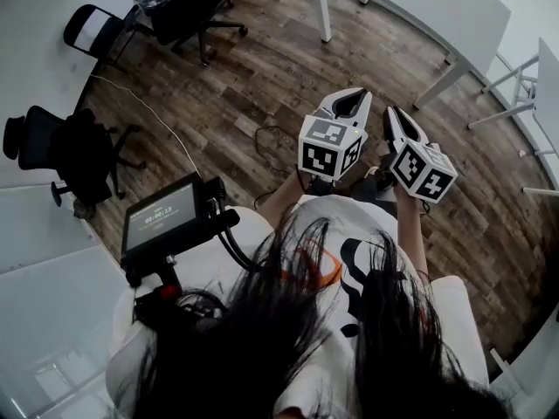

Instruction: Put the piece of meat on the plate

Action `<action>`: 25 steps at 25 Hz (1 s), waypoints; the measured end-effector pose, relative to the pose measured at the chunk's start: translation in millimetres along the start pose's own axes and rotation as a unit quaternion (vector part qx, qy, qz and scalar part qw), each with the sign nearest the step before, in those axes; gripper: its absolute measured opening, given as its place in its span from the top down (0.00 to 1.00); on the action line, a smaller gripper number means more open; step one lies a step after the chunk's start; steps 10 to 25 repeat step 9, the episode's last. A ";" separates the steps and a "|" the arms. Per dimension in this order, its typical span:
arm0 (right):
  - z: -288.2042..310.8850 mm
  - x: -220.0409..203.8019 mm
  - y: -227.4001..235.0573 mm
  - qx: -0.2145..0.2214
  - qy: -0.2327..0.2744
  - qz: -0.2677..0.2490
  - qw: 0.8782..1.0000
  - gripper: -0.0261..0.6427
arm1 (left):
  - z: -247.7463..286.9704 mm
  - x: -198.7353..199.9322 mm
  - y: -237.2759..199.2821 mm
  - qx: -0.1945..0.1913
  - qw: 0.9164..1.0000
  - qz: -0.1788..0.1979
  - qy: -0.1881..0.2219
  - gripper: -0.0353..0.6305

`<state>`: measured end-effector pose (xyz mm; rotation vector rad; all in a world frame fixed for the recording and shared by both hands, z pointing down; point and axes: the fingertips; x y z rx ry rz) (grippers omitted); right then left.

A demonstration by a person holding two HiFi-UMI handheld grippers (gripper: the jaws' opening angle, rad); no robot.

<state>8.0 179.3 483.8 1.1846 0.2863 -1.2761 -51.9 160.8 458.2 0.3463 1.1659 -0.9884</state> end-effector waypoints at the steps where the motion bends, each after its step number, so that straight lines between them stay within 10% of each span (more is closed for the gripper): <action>1: -1.7 -0.1 -0.7 -0.001 0.000 0.000 1.000 0.88 | -1.1 0.4 1.1 -0.001 1.000 0.000 0.000 0.94; 25: -16.8 -11.5 -6.4 -0.009 0.008 -0.001 1.000 0.88 | -15.2 -6.3 9.2 -0.011 1.000 0.004 0.005 0.94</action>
Point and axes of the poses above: the fingertips, and each gripper's own axes: z forward along the fingers, y to its right, x out of its top, and after that the axes turned 3 degrees about -y, right-handed
